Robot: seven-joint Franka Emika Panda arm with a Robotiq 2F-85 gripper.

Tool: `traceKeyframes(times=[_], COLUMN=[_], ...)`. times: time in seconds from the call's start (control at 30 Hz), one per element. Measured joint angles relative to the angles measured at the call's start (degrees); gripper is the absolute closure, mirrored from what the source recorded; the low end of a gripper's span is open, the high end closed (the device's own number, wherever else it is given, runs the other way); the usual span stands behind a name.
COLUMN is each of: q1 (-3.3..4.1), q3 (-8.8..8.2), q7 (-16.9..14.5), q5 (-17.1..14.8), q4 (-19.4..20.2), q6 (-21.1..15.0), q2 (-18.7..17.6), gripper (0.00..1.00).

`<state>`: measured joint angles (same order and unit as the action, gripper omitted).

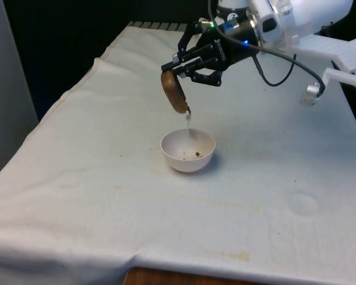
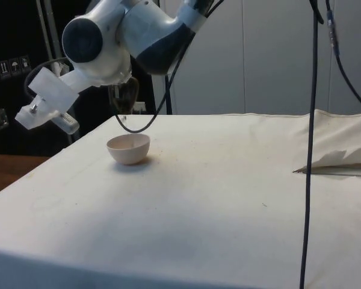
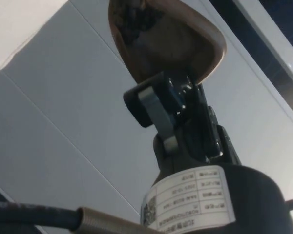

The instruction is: Pour the coffee beans from the cup into the bowl.

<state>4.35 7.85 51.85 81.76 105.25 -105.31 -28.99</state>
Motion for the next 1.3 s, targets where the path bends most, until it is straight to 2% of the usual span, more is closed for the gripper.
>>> traceKeyframes(times=[0.63,1.3], q1=[0.34,0.57], q3=[3.5,5.73], q7=[1.9,3.6], q5=[4.8,10.3], q4=[-0.3,-0.6], q6=[8.5,16.5], q2=[-1.6,-3.8], gripper=[1.0,1.0])
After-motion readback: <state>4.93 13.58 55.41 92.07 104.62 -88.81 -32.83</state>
